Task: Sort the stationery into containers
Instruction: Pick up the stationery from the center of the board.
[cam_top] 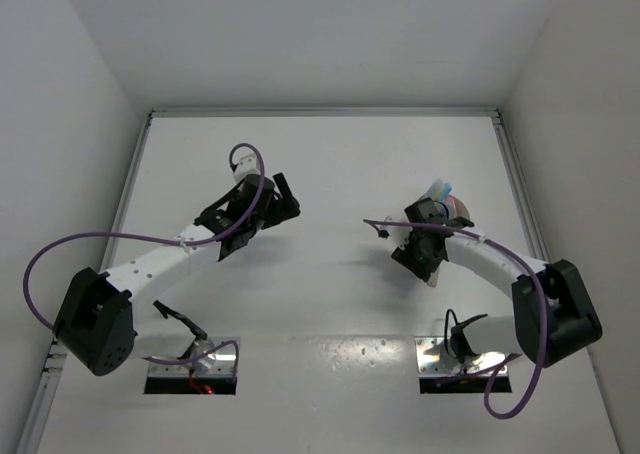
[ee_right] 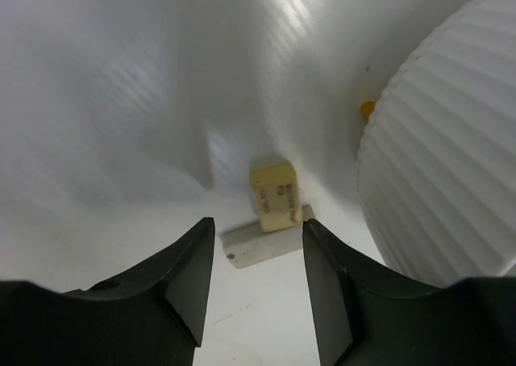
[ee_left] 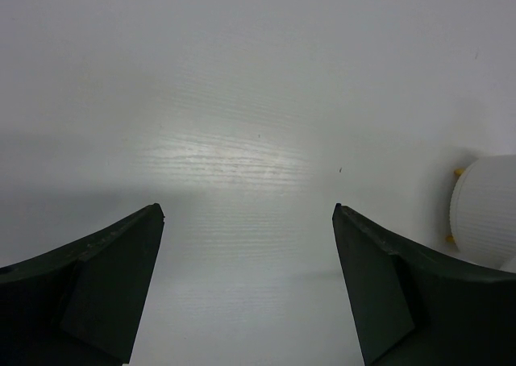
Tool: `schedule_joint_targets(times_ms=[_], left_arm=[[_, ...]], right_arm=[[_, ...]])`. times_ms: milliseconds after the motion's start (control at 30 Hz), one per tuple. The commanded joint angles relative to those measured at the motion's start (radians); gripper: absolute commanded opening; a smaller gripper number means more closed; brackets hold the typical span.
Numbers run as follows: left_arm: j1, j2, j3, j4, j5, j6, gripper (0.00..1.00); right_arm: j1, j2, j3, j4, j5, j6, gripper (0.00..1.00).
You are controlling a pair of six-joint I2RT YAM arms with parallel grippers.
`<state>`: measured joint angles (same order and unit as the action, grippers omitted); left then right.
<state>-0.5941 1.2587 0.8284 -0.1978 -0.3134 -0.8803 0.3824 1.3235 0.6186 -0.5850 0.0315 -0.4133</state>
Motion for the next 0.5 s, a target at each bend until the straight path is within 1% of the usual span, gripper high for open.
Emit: schedule_joint_targets(times_ms=[0, 133, 233, 467], left_arm=[[0.011, -0.027, -0.012, 0.003, 0.008, 0.012, 0.92], [0.02, -0.027, -0.012, 0.003, 0.008, 0.012, 0.92], [0.02, -0.027, -0.012, 0.003, 0.017, 0.012, 0.92], [0.02, -0.027, -0.012, 0.003, 0.017, 0.021, 0.92]], right_arm=[[0.006, 0.011, -0.009, 0.065, 0.071, 0.042, 0.48], [0.006, 0.065, -0.01, 0.092, 0.082, 0.042, 0.48], [0.006, 0.075, -0.01, 0.103, 0.082, 0.042, 0.48], [0.006, 0.12, -0.01, 0.091, 0.021, 0.022, 0.48]])
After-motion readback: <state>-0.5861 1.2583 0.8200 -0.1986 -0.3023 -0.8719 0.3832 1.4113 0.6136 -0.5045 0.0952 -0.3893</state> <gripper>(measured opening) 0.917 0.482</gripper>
